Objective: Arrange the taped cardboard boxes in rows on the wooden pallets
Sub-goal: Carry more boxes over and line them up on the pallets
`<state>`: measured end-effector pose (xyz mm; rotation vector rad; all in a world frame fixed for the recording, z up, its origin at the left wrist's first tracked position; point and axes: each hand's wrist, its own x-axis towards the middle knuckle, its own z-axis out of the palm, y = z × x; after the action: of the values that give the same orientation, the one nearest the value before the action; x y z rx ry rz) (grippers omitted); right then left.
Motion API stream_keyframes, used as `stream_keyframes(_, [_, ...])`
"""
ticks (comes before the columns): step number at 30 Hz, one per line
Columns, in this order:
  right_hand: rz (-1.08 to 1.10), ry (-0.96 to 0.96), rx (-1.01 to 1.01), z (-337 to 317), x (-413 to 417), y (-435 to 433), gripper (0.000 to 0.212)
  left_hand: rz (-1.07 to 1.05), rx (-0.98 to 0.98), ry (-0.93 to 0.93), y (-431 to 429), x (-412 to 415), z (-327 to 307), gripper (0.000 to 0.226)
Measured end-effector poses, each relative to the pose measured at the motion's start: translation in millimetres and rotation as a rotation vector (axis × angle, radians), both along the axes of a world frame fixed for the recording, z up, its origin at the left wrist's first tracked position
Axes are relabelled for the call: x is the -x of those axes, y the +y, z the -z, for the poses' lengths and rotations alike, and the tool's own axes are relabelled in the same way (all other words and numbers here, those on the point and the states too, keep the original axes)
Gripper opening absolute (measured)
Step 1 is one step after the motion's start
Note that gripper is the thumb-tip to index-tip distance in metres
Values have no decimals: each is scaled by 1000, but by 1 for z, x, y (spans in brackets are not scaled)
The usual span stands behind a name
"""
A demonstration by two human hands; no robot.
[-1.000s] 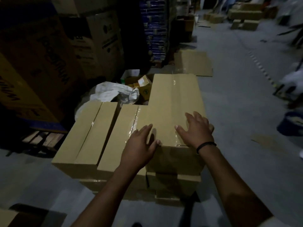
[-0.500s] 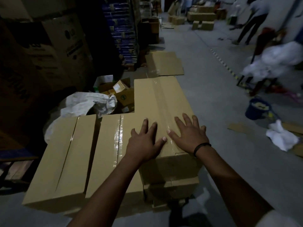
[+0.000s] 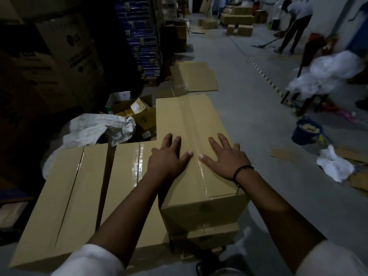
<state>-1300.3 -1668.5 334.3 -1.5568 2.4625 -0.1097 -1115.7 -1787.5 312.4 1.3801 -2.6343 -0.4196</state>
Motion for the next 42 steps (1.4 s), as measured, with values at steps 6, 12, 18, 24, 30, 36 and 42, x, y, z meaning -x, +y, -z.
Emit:
stream_keyframes(6, [-37,-34,-12,1,24,-30,93,-62,11,-18,-20,16,-1,87])
stream_keyframes(12, [-56,-53,-6,-1,39,-58,95,-105,4,-40,-34,28,-4,88])
stream_keyframes(18, [-61,-43,22,-2,49,-75,95,-140,4,-52,-35,36,-12,84])
stream_keyframes(24, [-55,-68,74,1,47,-76,98,-157,8,41,-31,32,-14,81])
stream_keyframes(30, [-129,-126,95,-7,31,-75,102,-259,13,102,-14,11,-30,83])
stream_keyframes(36, [-293,-194,160,-24,-12,-80,99,-474,111,83,12,-33,-55,87])
stream_keyframes(42, [-559,-175,214,-38,-81,-84,96,-745,167,113,66,-103,-71,84])
